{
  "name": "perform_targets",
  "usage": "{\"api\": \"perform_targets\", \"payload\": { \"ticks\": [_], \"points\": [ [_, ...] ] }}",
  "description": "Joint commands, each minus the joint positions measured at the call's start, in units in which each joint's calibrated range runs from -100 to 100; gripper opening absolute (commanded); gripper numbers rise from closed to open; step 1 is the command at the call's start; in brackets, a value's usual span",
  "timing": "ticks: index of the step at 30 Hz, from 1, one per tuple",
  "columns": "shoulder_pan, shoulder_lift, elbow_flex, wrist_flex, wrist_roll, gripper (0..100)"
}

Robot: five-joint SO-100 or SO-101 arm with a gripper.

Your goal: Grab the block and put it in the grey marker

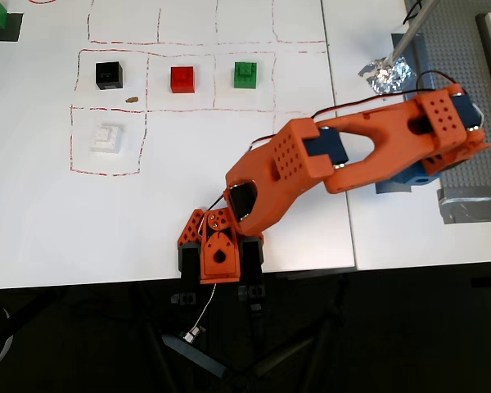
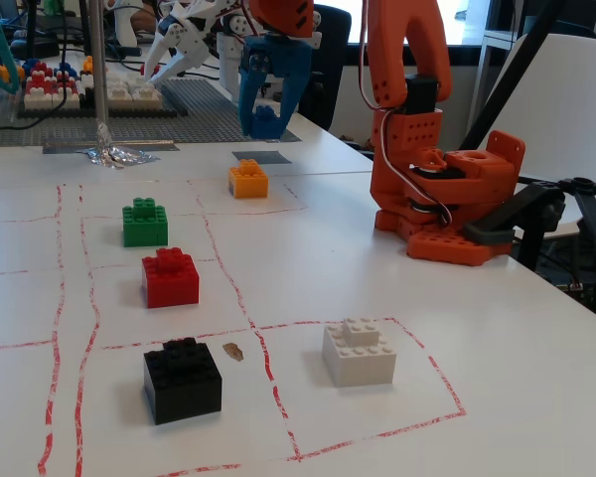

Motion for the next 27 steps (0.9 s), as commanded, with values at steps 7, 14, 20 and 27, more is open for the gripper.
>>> {"api": "perform_targets", "payload": {
  "ticks": [7, 14, 20, 27],
  "points": [
    [3.2, 2.0, -7.2, -4.1, 2.1, 0],
    [4.3, 5.5, -7.5, -8.3, 2.9, 0],
    [5.2, 6.1, -6.1, -9.4, 3.2, 9],
    [5.3, 3.2, -3.3, -7.9, 5.0, 26]
  ]
}}
